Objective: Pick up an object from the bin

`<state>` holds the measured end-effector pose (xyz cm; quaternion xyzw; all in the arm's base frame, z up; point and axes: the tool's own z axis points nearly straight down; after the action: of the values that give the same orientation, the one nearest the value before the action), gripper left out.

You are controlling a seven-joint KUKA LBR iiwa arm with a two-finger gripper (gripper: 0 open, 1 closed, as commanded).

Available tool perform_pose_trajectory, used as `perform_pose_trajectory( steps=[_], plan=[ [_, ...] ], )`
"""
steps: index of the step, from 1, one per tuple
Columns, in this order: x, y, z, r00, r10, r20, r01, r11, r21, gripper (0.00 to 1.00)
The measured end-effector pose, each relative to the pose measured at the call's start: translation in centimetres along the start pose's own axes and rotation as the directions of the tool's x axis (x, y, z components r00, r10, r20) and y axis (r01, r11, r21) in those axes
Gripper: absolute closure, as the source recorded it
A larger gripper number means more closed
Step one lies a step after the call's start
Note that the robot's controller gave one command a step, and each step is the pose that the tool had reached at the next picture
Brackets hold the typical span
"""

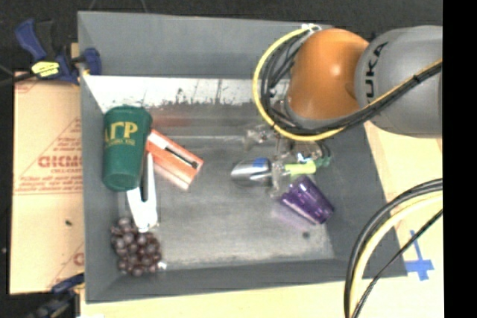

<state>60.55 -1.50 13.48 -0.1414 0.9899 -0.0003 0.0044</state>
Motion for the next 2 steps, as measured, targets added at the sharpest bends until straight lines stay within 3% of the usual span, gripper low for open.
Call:
perform_pose_trajectory(
  steps=[1, 2],
  plan=[
    [-3.4, 1.5, 0.3, 1.000, 0.027, 0.009, -0.027, 1.000, -0.005, 0.00],
    [-1.0, -2.4, 2.9, 0.986, -0.165, 0.002, 0.165, 0.986, 0.001, 0.00]
  ],
)
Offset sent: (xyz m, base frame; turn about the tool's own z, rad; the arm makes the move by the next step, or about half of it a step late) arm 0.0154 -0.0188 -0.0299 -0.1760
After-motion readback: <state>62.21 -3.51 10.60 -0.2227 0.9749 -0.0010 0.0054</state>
